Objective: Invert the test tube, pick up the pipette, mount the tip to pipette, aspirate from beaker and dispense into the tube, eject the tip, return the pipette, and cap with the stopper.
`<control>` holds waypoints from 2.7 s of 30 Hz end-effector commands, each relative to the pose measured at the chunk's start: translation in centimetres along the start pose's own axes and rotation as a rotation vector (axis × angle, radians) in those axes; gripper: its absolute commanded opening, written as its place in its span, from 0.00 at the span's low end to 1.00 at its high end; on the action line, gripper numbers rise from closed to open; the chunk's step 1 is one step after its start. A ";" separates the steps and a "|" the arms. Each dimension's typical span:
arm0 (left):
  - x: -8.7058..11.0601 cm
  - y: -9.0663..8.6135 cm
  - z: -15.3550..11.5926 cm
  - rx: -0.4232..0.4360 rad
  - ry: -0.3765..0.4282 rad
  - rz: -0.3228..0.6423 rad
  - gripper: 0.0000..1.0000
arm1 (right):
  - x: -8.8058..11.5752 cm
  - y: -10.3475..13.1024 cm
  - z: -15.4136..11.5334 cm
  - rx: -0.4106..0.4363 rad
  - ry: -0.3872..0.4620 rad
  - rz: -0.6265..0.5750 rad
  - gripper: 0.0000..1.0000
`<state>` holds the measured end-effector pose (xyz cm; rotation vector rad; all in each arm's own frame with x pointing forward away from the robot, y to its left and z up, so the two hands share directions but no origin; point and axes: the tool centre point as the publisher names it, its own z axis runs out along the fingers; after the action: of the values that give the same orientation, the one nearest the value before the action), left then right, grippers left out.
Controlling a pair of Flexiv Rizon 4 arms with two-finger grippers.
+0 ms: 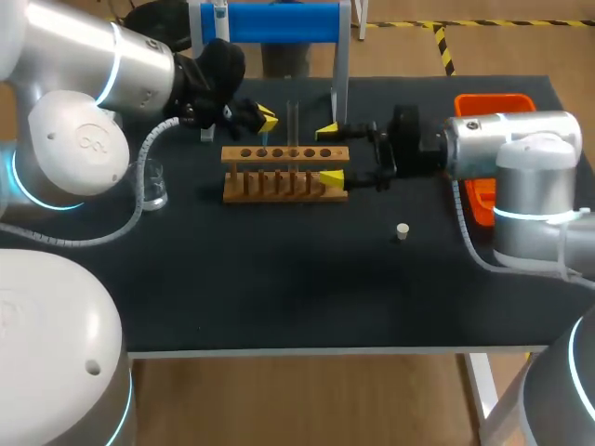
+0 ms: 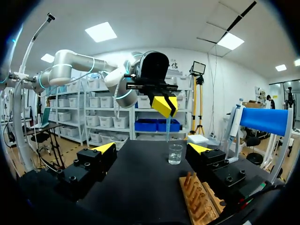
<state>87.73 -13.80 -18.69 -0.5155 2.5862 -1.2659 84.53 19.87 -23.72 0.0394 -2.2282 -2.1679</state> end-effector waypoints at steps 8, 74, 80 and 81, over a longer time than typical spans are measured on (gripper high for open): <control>0.0 -0.1 -0.1 -0.004 0.002 -0.001 0.00 | -1.1 0.2 2.5 -0.002 0.048 0.020 1.00; 0.0 -0.1 -0.1 -0.004 0.002 -0.001 0.00 | -2.3 1.8 9.4 -0.045 0.103 0.033 0.44; 0.0 -0.1 -0.1 -0.004 0.002 -0.001 0.00 | -2.3 2.0 9.4 -0.047 0.103 0.028 0.34; 0.0 -0.1 -0.1 -0.004 0.002 -0.001 0.00 | -2.2 2.0 9.3 -0.047 0.103 0.027 0.25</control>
<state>87.71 -13.72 -18.70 -0.5148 2.5853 -1.2683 86.46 29.45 -22.03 0.1158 -2.1081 -2.1508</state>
